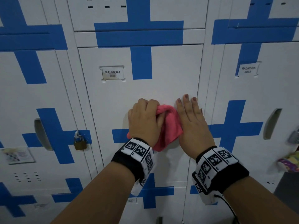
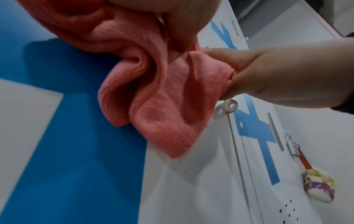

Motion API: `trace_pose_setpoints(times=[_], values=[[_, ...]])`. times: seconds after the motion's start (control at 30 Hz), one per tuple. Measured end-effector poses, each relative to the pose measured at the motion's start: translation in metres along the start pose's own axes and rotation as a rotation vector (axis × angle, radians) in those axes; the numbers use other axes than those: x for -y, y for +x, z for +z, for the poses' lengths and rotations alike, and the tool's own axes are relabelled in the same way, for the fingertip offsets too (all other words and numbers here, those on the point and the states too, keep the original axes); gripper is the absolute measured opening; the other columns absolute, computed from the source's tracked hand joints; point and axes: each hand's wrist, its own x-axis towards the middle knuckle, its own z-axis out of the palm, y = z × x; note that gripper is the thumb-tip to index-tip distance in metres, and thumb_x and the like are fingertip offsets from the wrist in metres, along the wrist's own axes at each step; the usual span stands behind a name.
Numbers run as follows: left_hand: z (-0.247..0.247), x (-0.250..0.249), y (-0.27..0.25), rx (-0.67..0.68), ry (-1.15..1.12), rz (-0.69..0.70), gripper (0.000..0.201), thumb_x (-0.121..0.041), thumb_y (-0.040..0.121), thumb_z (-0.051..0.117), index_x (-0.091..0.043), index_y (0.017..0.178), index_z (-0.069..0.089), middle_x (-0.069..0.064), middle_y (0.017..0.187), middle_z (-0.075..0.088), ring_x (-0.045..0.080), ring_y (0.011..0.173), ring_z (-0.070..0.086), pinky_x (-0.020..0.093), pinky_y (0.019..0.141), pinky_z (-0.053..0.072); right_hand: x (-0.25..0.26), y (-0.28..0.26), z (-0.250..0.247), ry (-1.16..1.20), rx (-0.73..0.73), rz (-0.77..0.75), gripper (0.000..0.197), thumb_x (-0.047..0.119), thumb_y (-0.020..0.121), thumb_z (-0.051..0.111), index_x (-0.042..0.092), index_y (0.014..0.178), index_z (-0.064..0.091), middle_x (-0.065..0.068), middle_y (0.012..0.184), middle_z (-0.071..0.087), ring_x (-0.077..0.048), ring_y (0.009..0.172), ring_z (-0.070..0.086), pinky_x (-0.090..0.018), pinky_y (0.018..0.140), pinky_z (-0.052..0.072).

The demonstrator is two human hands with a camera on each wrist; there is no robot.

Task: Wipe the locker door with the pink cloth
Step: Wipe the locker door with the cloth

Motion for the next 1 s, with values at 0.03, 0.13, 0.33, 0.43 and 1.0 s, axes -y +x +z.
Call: trace_pose_setpoints(times=[0.03, 0.13, 0.33, 0.43, 1.0], values=[[0.001, -0.003, 0.000, 0.000, 0.003, -0.016, 0.020, -0.036, 0.080, 0.061, -0.019, 0.089, 0.057, 0.004, 0.086, 0.052, 0.024, 0.076, 0.049, 0.036, 0.067, 0.039, 0.001, 0.000, 0.000, 0.001, -0.005, 0.000, 0.064, 0.027, 0.088, 0.017, 0.020, 0.150, -0.001, 0.005, 0.155, -0.016, -0.018, 0.144, -0.016, -0.040, 0.116, 0.002], [0.004, -0.006, -0.006, 0.036, 0.048, 0.026, 0.022, -0.040, 0.078, 0.064, -0.020, 0.088, 0.058, 0.003, 0.087, 0.052, 0.023, 0.077, 0.049, 0.035, 0.069, 0.037, 0.000, -0.001, 0.000, 0.007, -0.013, -0.003, 0.064, 0.027, 0.088, 0.018, 0.021, 0.150, 0.001, 0.006, 0.155, -0.014, -0.018, 0.144, -0.014, -0.039, 0.116, 0.002], [0.011, 0.008, -0.031, 0.095, 0.146, 0.168, 0.023, -0.038, 0.078, 0.064, -0.019, 0.090, 0.061, 0.003, 0.085, 0.053, 0.024, 0.074, 0.049, 0.035, 0.069, 0.032, -0.001, -0.001, -0.001, -0.025, 0.000, 0.000, 0.074, 0.025, 0.078, 0.012, 0.020, 0.150, 0.001, 0.005, 0.157, -0.013, -0.017, 0.144, -0.015, -0.039, 0.116, 0.003], [0.014, 0.009, -0.041, 0.113, 0.169, 0.206, 0.021, -0.036, 0.079, 0.067, -0.017, 0.084, 0.060, 0.004, 0.080, 0.052, 0.024, 0.070, 0.049, 0.035, 0.067, 0.035, 0.001, -0.002, -0.002, -0.014, 0.016, 0.012, 0.077, 0.026, 0.074, 0.012, 0.020, 0.150, -0.001, 0.005, 0.156, -0.015, -0.017, 0.143, -0.016, -0.040, 0.117, 0.002], [-0.005, 0.048, -0.041, 0.027, 0.141, 0.221, 0.019, -0.029, 0.082, 0.052, -0.018, 0.095, 0.061, 0.006, 0.086, 0.056, 0.026, 0.075, 0.054, 0.036, 0.073, 0.035, 0.005, -0.002, -0.002, -0.012, 0.056, 0.034, 0.076, 0.031, 0.079, 0.022, 0.019, 0.150, -0.005, 0.005, 0.155, -0.020, -0.018, 0.142, -0.021, -0.038, 0.116, -0.005]])
